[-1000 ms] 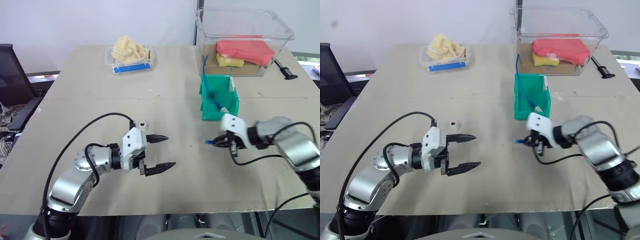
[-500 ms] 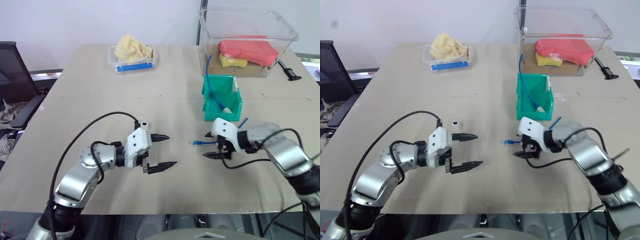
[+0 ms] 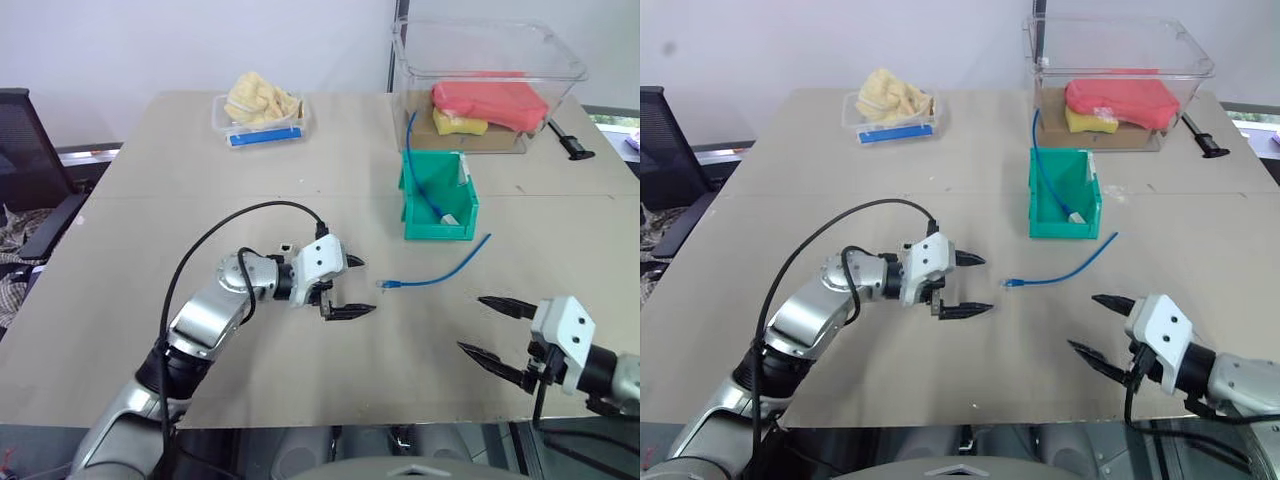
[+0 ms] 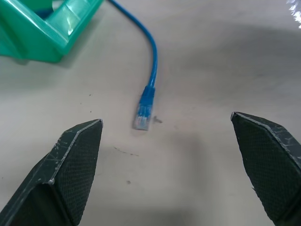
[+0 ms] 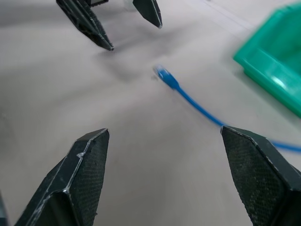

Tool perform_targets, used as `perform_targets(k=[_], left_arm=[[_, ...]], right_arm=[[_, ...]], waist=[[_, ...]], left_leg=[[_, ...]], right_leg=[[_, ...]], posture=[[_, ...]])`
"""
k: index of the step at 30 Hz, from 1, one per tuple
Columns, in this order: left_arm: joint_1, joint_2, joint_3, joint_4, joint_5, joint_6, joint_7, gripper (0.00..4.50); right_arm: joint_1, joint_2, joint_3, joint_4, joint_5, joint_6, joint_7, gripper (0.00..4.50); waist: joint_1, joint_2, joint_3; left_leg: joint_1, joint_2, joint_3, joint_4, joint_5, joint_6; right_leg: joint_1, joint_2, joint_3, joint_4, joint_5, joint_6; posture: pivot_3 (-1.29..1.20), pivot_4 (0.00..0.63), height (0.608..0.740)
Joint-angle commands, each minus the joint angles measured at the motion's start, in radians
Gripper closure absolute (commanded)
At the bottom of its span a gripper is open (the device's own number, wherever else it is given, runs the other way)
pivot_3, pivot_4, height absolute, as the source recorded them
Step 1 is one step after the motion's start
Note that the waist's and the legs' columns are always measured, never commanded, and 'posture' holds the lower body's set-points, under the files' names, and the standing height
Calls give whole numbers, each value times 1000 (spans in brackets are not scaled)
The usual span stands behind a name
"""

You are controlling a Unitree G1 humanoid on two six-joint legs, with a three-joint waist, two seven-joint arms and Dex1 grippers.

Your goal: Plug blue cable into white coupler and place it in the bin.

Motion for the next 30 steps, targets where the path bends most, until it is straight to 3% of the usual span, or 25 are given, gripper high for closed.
perform_targets(k=[1,9,13,21,26,30], left_arm=[[-69,-37,-45,93,57,-60,-31,0],[-147,-136,-107,325,148,-207,-75,0],[-171,-165,-122,402,181,-270,-107,1192],[-158,-174,-124,434,207,-355,-170,4408],[-110,-144,-81,372,171,-421,-206,4482],[-87,-163,-2,349,142,-603,-142,4482]], right_arm=[[66,28,-51,-88,-14,-34,-57,801],[153,66,-31,-157,-47,-39,-138,801],[181,79,-6,-175,-66,-41,-170,770],[224,110,62,-180,-102,-30,-234,770],[101,184,164,-144,-40,165,-368,770],[-33,262,212,-130,49,366,-466,770]], waist=[[1,0,0],[1,0,0],[3,0,-1],[1,0,-2],[-2,-1,-3],[0,-1,-3]], left_leg=[[0,0,0,0,0,0],[-2,-1,0,0,0,0],[-2,-1,0,1,0,0],[-2,-1,0,1,0,0],[-1,0,0,1,0,0],[-2,1,0,1,0,0]], right_leg=[[0,0,0,0,0,0],[-1,0,1,-1,1,1],[0,-1,0,-1,0,0],[0,-1,1,-1,-1,-2],[0,-2,1,-1,-1,-3],[-1,-5,3,0,1,-6]], posture=[[0,150,740],[0,150,740],[0,150,740],[0,150,740],[0,150,740],[0,150,740]])
